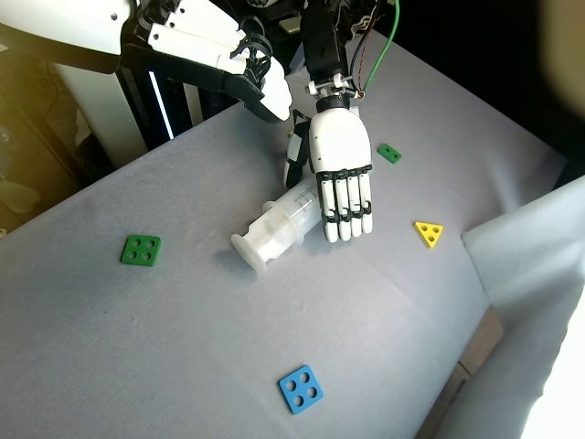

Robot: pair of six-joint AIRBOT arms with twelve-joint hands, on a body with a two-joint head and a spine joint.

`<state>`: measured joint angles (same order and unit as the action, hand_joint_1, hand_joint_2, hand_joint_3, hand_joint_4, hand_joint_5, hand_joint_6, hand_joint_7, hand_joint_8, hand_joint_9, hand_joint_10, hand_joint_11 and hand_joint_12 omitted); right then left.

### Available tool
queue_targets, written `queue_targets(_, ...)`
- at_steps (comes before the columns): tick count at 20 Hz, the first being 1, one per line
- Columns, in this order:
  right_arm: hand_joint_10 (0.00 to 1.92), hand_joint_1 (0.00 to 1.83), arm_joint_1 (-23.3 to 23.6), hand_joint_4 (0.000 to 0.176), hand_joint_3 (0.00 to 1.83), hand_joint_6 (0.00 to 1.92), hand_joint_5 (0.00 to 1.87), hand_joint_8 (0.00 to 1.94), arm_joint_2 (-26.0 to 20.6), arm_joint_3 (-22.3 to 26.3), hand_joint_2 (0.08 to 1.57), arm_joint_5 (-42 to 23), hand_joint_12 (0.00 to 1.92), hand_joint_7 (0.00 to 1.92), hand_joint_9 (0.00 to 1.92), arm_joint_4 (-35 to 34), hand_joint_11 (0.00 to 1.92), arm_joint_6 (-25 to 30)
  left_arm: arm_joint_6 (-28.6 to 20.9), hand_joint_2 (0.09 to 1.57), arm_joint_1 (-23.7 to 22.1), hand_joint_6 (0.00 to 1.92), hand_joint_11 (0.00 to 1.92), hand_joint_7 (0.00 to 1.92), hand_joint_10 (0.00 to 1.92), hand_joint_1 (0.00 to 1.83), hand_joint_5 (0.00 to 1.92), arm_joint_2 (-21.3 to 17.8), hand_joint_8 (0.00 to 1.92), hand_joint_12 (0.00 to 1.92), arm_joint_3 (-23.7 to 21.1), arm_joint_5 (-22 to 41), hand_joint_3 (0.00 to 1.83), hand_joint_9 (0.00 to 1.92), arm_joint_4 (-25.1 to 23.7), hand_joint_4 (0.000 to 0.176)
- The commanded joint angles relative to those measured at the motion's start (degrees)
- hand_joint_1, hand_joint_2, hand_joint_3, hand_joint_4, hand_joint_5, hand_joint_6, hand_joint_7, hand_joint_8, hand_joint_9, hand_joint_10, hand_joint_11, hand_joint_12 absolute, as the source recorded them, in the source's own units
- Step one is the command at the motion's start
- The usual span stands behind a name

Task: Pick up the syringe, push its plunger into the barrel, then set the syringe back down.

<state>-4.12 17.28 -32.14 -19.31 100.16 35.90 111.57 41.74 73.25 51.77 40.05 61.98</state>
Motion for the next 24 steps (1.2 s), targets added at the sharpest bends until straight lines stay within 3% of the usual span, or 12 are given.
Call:
queue_targets(1,0.00,0.00,0.9,0.000,0.00,0.01,0.33,0.00,-0.1,0.3,1.32,0.9,0.52,0.29,0.22,-2.1,0.00,-0.1,0.2,1.01,-0.3,0.00,0.02,0.00,0.00,0.90,0.00,0.4,0.00,0.01,0.3,2.7,0.01,0.00,-2.4,0.000)
queue_targets(6,0.00,0.00,0.9,0.000,0.00,0.01,0.33,0.00,-0.1,0.3,1.32,1.1,0.54,0.29,0.23,-2.2,0.00,1.9,0.2,1.06,0.0,0.01,0.08,0.10,0.01,0.97,0.08,0.5,0.01,0.06,0.4,2.7,0.00,0.10,-2.4,0.000)
queue_targets(7,0.00,0.00,0.9,0.000,0.00,0.01,0.34,0.00,-0.1,0.3,1.32,1.8,0.55,0.29,0.23,-2.2,0.00,3.2,0.2,1.11,0.0,0.03,0.12,0.41,0.02,1.06,0.35,0.6,0.02,0.53,0.4,2.7,0.01,0.39,-2.4,0.000)
queue_targets(10,0.01,0.00,0.9,0.000,0.00,0.01,0.35,0.01,-0.2,0.3,1.32,5.9,0.57,0.31,0.24,-2.2,0.00,6.7,0.1,1.15,0.0,0.02,0.27,0.67,0.04,1.10,0.57,0.7,0.02,0.72,0.5,2.7,0.00,0.64,-2.4,0.000)
queue_targets(11,0.00,0.00,0.8,0.000,0.00,0.01,0.35,0.00,-0.2,0.3,1.32,7.6,0.55,0.32,0.24,-2.2,0.00,8.9,0.1,1.16,0.0,0.99,0.55,0.97,0.07,1.21,0.71,0.7,0.81,0.71,0.5,2.7,0.00,0.93,-2.4,0.000)
queue_targets(12,0.01,0.00,0.7,0.000,0.00,0.00,0.35,0.00,-0.5,0.3,1.32,9.7,0.55,0.32,0.24,-2.2,0.00,12.2,0.0,1.21,0.0,1.27,0.64,0.94,0.10,1.22,0.64,0.7,1.16,0.73,0.5,2.7,0.01,1.04,-2.4,0.000)
queue_targets(13,0.00,0.00,0.6,0.000,0.00,0.00,0.35,0.00,-0.8,0.3,1.33,11.3,0.55,0.31,0.24,-2.2,0.00,15.2,0.0,1.21,0.0,1.24,0.69,0.88,1.15,1.32,0.64,0.8,1.24,0.80,0.5,2.7,0.00,0.82,-2.4,0.000)
queue_targets(16,0.00,0.00,0.2,0.000,0.00,0.00,0.35,0.00,-2.0,0.3,1.33,17.5,0.57,0.31,0.25,-2.2,0.00,26.0,0.0,1.19,0.0,1.05,0.71,0.88,1.17,1.25,0.81,0.9,1.34,1.02,0.3,2.7,0.00,0.79,-2.6,0.000)
queue_targets(17,0.00,0.00,0.0,0.000,0.00,0.00,0.35,0.00,-2.4,0.3,1.33,19.1,0.58,0.31,0.25,-2.2,0.00,28.6,0.0,1.17,0.0,0.99,0.72,0.90,1.05,1.23,0.86,0.9,1.35,1.12,0.3,2.7,0.00,0.84,-2.6,0.000)
queue_targets(18,0.00,0.00,-0.3,0.000,0.00,0.00,0.35,0.00,-2.6,0.3,1.33,19.7,0.61,0.31,0.25,-2.2,0.00,30.7,-0.1,1.18,0.0,1.01,0.71,0.84,1.34,1.33,0.83,0.9,1.36,1.13,0.3,2.7,0.01,0.78,-2.7,0.000)
queue_targets(19,0.00,0.00,-0.4,0.000,0.00,0.00,0.35,0.00,-2.7,0.3,1.33,19.9,0.60,0.31,0.25,-2.2,0.00,32.7,-0.3,1.20,0.0,1.04,0.68,0.80,1.43,1.35,0.82,0.9,1.40,1.16,0.3,2.7,0.00,0.75,-2.9,0.000)
queue_targets(24,0.00,0.00,-3.8,0.000,0.00,0.00,0.34,0.00,-3.8,0.3,1.33,22.5,0.57,0.30,0.24,-2.2,0.00,53.9,-3.1,1.21,-1.3,1.01,0.60,0.72,1.49,1.34,0.84,0.4,1.50,1.22,0.0,2.7,0.00,0.70,-4.8,0.000)
